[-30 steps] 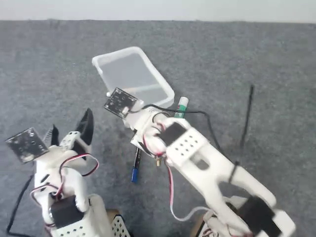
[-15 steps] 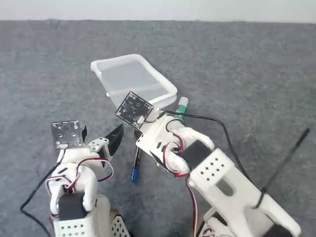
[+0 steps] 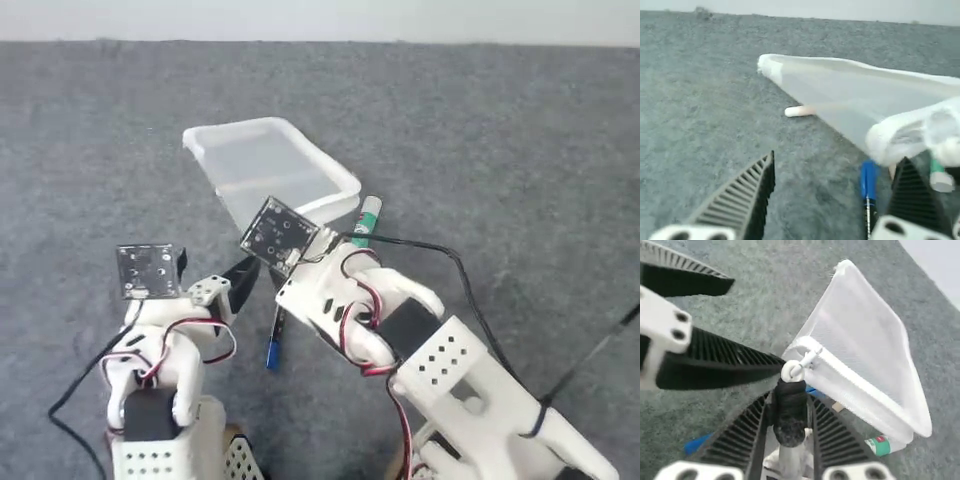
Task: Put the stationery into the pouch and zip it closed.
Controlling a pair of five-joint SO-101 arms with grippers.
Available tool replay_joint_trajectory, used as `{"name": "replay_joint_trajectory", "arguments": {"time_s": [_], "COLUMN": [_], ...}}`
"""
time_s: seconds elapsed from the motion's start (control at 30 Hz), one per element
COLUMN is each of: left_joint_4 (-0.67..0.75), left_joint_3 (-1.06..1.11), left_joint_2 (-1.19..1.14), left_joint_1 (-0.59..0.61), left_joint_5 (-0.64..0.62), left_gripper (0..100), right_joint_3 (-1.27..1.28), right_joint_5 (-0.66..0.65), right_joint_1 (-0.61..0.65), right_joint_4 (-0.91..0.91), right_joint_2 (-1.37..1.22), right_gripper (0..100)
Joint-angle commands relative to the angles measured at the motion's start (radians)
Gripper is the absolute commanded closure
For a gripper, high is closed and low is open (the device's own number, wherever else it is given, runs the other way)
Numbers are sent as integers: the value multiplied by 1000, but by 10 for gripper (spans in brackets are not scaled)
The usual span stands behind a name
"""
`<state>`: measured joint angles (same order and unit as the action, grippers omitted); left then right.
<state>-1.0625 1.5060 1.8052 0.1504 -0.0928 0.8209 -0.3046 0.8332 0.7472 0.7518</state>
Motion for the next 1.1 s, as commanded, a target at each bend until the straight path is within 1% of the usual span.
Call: {"name": "replay_joint_trajectory", "arguments": {"time_s": [0.0, 0.13, 0.63, 0.77, 0.9, 1.07], "left_joint_4": [52, 77, 118, 121, 140, 149], "left_joint_3": [-15, -10, 25, 27, 42, 41], "left_joint_2": [18, 18, 18, 18, 18, 18], "left_joint_1": [-17, 9, 26, 26, 26, 32], "left_joint_5": [9, 9, 14, 23, 69, 74], "left_gripper": [655, 672, 675, 716, 742, 789], "right_joint_3": [-11, -11, -14, -12, -12, -9], "right_joint_5": [-14, -14, -8, -6, -6, -6], "right_joint_1": [27, 27, 28, 30, 45, 53], "right_joint_4": [8, 8, 36, 74, 105, 120], "right_joint_2": [47, 47, 67, 110, 154, 160], "right_gripper": [991, 991, 991, 991, 991, 991]}}
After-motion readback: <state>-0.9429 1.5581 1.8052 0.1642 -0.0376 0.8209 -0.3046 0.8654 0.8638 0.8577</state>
